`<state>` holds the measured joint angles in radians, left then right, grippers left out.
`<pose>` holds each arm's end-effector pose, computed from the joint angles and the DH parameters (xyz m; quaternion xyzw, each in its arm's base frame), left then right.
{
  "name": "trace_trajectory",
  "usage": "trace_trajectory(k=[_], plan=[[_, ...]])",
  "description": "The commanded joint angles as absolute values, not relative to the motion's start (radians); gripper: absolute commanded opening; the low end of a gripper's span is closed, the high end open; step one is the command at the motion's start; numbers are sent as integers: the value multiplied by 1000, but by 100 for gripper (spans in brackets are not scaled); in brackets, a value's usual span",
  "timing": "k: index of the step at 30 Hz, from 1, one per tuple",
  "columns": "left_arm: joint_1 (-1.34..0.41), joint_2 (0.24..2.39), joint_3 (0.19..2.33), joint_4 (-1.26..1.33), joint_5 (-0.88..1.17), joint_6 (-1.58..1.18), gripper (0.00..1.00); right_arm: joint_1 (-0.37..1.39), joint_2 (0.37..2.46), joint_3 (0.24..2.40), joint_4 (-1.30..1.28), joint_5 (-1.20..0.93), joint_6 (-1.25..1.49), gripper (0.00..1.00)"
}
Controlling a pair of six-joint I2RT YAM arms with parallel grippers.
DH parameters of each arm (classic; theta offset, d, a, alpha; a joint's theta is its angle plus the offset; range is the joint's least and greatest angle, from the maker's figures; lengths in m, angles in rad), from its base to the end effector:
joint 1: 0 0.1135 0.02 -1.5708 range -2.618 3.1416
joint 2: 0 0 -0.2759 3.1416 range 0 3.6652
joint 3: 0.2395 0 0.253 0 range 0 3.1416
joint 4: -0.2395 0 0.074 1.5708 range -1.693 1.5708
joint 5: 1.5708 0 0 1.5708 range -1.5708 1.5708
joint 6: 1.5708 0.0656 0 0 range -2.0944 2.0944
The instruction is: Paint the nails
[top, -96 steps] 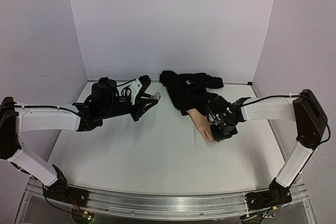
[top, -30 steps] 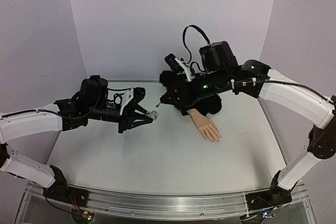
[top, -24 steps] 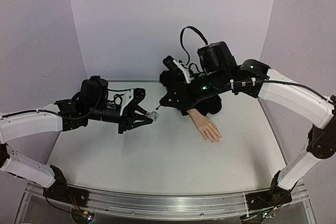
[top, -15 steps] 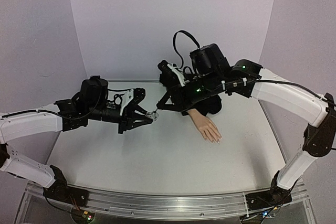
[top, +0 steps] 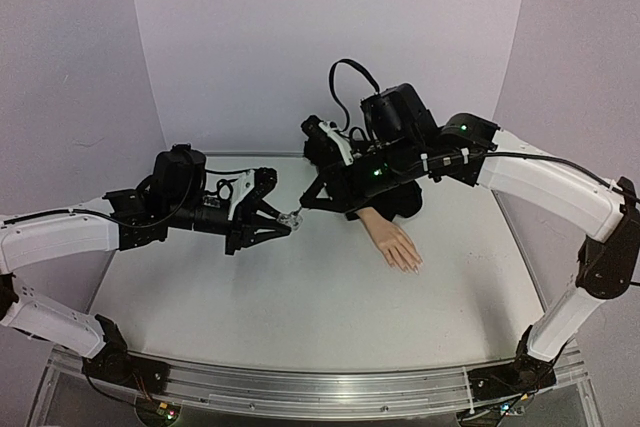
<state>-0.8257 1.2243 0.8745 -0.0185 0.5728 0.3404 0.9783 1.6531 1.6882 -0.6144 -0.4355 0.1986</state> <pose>0.1761 -0.2433 0.2987 0.5689 0.5724 -0.3565 0.4708 0.1992 0.3455 0.3840 -0.4215 0.7553 0.4159 0.2809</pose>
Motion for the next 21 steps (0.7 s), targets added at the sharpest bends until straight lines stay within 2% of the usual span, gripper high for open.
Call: trace_trajectory(k=[1,21], plan=[[-830,1206,885,-4,575,332,0,989,1655,1728,-616,-430,187,0],[-830,1193,880,-5,569,329,0,1003,1698,1762,-645,-401,179,0]])
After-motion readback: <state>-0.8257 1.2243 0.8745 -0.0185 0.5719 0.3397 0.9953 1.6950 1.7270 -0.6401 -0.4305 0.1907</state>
